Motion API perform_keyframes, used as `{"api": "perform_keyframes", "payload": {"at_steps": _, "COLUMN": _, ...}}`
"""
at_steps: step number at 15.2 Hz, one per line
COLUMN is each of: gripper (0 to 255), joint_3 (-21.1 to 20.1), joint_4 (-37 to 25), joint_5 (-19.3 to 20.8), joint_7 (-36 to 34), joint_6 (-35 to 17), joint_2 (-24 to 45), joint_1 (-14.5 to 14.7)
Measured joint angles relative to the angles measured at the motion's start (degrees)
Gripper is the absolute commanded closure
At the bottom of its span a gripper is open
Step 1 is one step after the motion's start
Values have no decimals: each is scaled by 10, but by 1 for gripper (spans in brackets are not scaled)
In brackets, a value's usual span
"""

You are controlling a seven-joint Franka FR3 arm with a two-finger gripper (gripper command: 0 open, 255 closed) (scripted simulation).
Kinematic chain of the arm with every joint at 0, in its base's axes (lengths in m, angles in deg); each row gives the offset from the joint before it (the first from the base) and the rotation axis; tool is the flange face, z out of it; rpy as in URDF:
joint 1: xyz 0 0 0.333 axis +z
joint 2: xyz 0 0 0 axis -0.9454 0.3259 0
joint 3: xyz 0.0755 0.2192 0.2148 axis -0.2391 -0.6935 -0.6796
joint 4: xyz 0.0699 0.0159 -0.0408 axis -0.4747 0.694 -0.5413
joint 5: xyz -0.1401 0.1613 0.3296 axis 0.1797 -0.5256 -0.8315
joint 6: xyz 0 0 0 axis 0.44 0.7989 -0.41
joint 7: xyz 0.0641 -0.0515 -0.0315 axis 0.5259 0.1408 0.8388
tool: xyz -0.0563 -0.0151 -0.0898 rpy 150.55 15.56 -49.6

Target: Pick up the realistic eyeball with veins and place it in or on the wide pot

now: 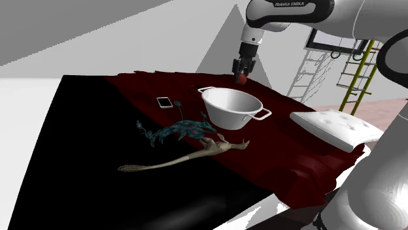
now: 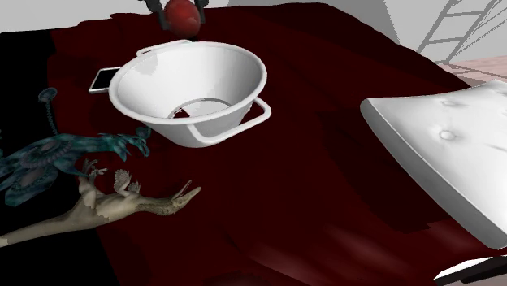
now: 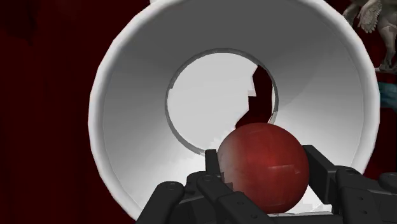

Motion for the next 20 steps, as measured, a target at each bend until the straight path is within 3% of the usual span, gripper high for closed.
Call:
{"api": "perform_keyframes", "payload": {"at_steps": 4, "gripper": 255, "joint_3": 0, "joint_4": -8, "joint_5": -4, "joint_7": 1, "joint_6": -19, "joint_2": 28, "joint_1": 0}}
{"api": "perform_keyframes", "payload": {"at_steps": 14, "gripper": 255, "joint_3": 0, "joint_4": 74, "joint_5": -4, "joint_7": 4, "joint_6": -96, "joint_2": 23, "joint_1": 0}}
{"api": "perform_keyframes", "payload": {"at_steps": 20, "gripper": 255, "joint_3": 0, "joint_4": 79, "joint_5": -4, "joint_7": 3, "joint_6": -102, "joint_2": 23, "joint_1": 0}}
